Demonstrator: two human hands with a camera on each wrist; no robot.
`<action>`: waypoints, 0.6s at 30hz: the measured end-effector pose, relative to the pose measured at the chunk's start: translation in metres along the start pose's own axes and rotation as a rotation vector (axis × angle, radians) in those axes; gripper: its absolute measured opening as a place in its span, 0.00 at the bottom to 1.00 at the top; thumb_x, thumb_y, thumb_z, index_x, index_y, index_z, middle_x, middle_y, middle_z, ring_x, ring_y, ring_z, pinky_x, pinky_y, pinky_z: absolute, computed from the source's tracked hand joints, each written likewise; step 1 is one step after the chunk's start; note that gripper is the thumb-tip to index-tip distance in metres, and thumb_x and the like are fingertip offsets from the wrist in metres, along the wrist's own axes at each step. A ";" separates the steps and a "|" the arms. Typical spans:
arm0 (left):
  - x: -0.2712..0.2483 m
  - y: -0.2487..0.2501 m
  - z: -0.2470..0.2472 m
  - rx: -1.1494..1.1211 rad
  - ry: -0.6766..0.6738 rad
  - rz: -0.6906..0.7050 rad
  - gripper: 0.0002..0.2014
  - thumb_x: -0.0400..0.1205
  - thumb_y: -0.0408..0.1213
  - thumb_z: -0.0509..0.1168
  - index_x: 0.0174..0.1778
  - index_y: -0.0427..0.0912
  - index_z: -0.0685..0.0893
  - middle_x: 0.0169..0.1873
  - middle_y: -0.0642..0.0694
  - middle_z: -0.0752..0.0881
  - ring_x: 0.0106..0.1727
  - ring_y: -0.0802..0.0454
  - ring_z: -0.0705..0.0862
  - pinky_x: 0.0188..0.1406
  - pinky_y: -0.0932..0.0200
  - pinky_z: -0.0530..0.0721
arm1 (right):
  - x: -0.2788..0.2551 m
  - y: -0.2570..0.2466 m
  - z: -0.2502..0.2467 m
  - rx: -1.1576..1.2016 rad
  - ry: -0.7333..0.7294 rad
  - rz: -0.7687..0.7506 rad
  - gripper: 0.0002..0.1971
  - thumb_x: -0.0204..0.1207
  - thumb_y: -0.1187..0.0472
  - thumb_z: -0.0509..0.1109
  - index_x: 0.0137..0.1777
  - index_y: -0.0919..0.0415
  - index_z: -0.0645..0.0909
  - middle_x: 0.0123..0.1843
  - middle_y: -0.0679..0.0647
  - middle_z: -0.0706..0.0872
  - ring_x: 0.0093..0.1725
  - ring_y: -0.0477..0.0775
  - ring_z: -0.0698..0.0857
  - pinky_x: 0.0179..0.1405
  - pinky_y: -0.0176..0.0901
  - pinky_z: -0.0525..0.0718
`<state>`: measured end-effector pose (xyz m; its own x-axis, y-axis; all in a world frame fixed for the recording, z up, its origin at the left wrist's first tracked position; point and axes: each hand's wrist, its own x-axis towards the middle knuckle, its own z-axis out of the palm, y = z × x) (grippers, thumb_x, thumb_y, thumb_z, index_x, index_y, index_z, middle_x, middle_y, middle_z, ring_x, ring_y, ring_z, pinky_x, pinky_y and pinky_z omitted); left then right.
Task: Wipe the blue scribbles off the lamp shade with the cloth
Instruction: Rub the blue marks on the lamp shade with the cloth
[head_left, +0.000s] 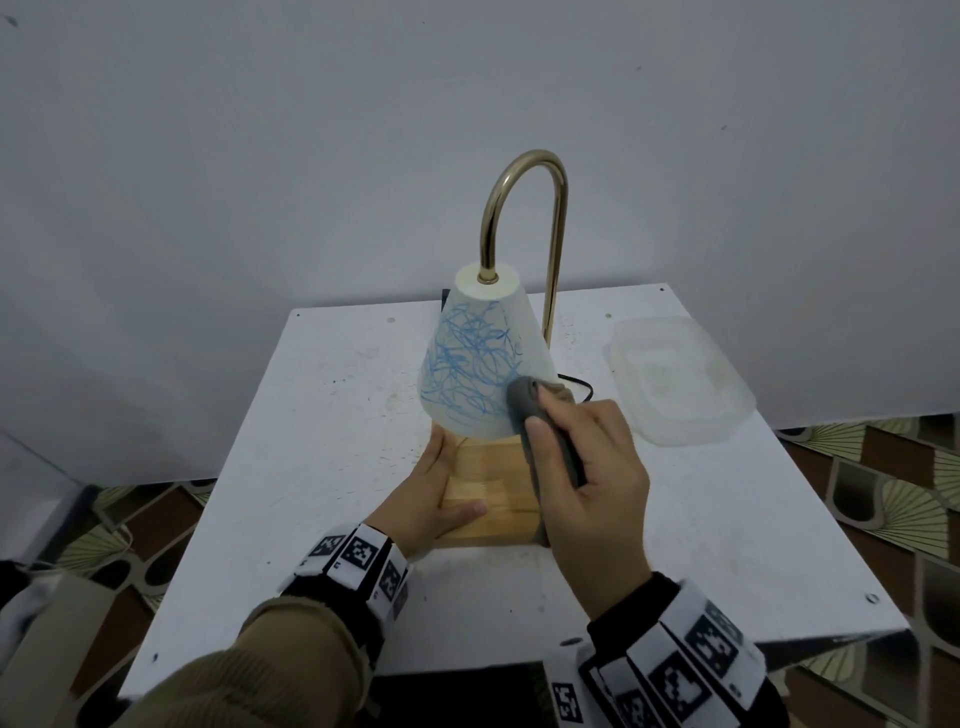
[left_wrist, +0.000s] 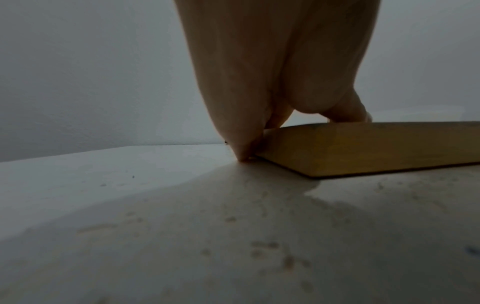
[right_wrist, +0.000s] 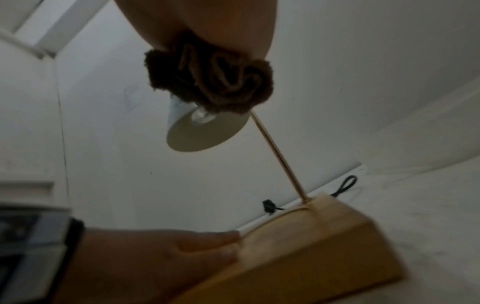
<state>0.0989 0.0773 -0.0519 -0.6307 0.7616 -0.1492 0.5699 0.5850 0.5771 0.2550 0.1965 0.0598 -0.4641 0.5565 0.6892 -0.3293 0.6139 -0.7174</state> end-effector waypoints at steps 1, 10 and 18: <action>0.000 0.000 0.000 0.024 0.001 -0.003 0.52 0.74 0.64 0.63 0.83 0.44 0.40 0.83 0.51 0.38 0.83 0.55 0.42 0.83 0.49 0.51 | -0.002 0.004 -0.003 -0.025 -0.015 -0.008 0.11 0.75 0.70 0.69 0.57 0.69 0.84 0.45 0.46 0.78 0.49 0.32 0.78 0.53 0.22 0.73; 0.001 0.000 0.002 -0.013 -0.009 -0.027 0.52 0.74 0.63 0.64 0.83 0.46 0.38 0.82 0.54 0.35 0.83 0.56 0.42 0.82 0.48 0.54 | 0.020 0.000 0.002 0.040 0.054 0.134 0.11 0.76 0.66 0.66 0.57 0.60 0.84 0.45 0.45 0.79 0.48 0.33 0.79 0.51 0.21 0.74; 0.001 -0.001 0.001 0.015 -0.012 -0.030 0.55 0.70 0.70 0.61 0.83 0.46 0.39 0.82 0.54 0.36 0.83 0.55 0.43 0.82 0.48 0.53 | 0.006 0.014 -0.008 -0.026 0.007 0.116 0.09 0.78 0.66 0.67 0.56 0.61 0.84 0.45 0.47 0.79 0.47 0.32 0.79 0.48 0.19 0.73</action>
<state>0.0987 0.0777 -0.0530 -0.6410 0.7472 -0.1759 0.5588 0.6113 0.5605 0.2545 0.2129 0.0551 -0.4925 0.6282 0.6023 -0.2524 0.5592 -0.7897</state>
